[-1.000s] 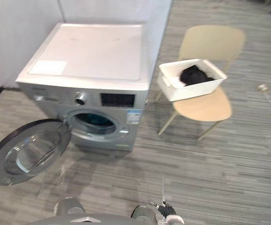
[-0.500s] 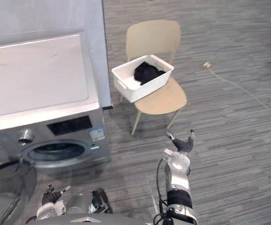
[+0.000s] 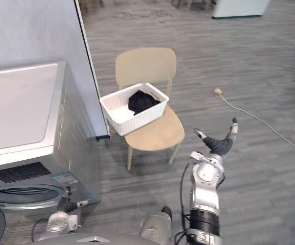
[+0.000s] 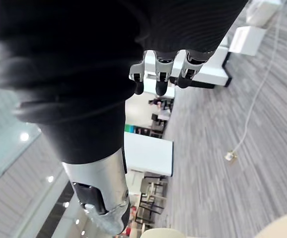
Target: Pick up the laundry basket with both hands and put the clothes into the washing machine.
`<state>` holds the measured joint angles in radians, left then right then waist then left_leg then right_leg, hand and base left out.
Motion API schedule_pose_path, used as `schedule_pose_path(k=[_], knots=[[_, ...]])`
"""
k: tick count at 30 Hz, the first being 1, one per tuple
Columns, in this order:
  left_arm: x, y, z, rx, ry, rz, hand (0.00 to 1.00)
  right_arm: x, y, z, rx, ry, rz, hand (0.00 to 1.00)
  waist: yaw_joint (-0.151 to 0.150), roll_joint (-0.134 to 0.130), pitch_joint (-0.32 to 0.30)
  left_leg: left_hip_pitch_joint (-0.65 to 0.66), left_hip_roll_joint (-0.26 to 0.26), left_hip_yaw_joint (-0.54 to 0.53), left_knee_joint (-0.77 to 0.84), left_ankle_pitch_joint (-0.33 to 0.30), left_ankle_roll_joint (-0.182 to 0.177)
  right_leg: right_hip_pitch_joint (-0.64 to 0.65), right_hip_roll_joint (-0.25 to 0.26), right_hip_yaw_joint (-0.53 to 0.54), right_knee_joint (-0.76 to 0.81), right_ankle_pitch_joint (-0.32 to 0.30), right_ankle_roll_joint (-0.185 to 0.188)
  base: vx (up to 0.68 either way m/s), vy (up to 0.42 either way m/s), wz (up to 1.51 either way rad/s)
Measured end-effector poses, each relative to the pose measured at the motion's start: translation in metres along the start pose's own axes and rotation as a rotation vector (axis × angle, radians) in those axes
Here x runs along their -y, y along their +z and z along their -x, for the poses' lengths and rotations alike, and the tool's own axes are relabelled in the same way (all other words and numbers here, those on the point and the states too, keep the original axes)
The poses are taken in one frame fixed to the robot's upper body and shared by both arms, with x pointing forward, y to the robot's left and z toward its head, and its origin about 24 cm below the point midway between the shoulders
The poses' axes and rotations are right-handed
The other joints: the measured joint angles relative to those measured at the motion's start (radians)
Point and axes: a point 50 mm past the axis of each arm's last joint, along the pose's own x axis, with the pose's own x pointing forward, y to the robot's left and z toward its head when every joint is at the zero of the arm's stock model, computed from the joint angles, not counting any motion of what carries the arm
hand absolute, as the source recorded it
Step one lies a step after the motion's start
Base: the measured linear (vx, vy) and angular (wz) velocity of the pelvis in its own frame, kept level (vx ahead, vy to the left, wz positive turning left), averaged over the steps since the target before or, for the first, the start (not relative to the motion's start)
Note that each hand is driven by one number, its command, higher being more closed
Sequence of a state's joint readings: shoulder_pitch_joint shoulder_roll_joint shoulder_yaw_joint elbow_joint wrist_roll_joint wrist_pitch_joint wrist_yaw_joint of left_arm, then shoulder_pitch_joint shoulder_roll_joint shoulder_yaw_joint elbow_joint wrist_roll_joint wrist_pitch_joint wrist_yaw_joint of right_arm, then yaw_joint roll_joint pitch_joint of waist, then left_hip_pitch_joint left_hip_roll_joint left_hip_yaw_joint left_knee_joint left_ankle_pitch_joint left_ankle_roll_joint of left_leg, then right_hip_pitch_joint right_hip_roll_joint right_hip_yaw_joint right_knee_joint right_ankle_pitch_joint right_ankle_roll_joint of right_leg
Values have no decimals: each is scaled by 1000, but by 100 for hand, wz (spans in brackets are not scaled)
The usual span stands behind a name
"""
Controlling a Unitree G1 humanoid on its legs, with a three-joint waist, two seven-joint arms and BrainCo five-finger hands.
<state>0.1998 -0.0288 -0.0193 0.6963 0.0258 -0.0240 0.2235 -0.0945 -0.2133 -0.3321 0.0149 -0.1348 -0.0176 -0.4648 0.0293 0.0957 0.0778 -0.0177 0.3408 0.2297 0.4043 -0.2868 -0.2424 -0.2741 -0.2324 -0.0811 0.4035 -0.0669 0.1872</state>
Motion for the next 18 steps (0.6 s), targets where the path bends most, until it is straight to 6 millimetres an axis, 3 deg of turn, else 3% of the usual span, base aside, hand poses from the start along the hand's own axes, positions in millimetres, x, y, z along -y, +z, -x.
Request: schedule_pose_path(k=[1, 3, 4, 6, 8, 10, 12, 14, 15, 16, 17, 18], knots=[[-2, -6, 3, -13, 6, 16, 0, -1, 7, -5, 46, 12, 40, 0, 9, 24, -3, 1, 43, -47, 11, 40, 6, 2, 44, -37, 36, -40, -30, 203, -393, 26], [-8, -6, 2, -20, 33, 70, 0, -3, 13, -11, 94, 33, 135, 0, 5, 21, 4, -94, 104, -104, 168, 140, 149, 53, 84, -102, 37, -73, -73, 170, -418, 52], [-13, -9, 3, -31, 49, 91, 0, -4, 15, -11, 116, 52, 172, 0, 17, 17, 12, -157, 143, -107, 271, 249, 332, 123, 110, -140, -1, -78, -98, 112, -324, 44], [-18, -12, 4, -42, 69, 143, 0, -3, 18, -13, 133, 49, 192, 0, 21, -11, 29, -203, 181, -81, 352, 364, 464, 223, 123, -204, -73, -81, -123, 164, -308, 74], [-17, -1, 3, 7, 52, 160, 0, 11, 23, -23, 165, 12, 229, 0, 21, -15, 31, -273, 173, 52, 500, 288, 447, 310, 121, -287, -149, -75, -141, 209, -178, 122], [-17, 5, 4, 47, 40, 166, 0, 17, 30, -31, 192, -16, 250, 0, 22, -16, 30, -289, 119, 177, 486, 205, 403, 334, 115, -339, -180, -75, -142, 192, -32, 95], [-14, 9, 3, 65, 17, 163, 0, 23, 37, -39, 211, -47, 272, 0, 23, -22, 34, -304, 14, 244, 350, 125, 321, 347, 94, -401, -189, -88, -122, 198, 38, 81], [-10, 9, 3, 67, -7, 154, 0, 24, 44, -48, 228, -60, 268, 0, 24, -24, 36, -310, -72, 296, 188, 125, 295, 358, 71, -436, -185, -106, -94, 198, 73, 63], [-7, 9, 4, 63, -23, 159, 0, 21, 46, -56, 225, -47, 275, 0, 27, -18, 32, -306, -102, 301, 89, 168, 278, 360, 66, -442, -169, -121, -71, 196, 103, 36], [-7, 5, 5, 50, -41, 180, 0, 11, 45, -65, 200, -14, 284, 0, 35, -27, 33, -275, -135, 312, 32, 184, 349, 362, 55, -427, -139, -145, -46, 305, 124, 38], [-11, 8, 3, 62, -40, 201, 0, 0, 43, -69, 187, 37, 302, 0, 36, -60, 30, -278, -167, 307, 30, 170, 352, 363, 33, -421, -148, -157, -40, 250, 93, 32], [-13, 10, 2, 69, -39, 212, 0, -5, 44, -71, 184, 62, 306, 0, 43, -71, 33, -277, -178, 302, 35, 157, 352, 366, 24, -422, -147, -163, -33, 301, 86, 33]])
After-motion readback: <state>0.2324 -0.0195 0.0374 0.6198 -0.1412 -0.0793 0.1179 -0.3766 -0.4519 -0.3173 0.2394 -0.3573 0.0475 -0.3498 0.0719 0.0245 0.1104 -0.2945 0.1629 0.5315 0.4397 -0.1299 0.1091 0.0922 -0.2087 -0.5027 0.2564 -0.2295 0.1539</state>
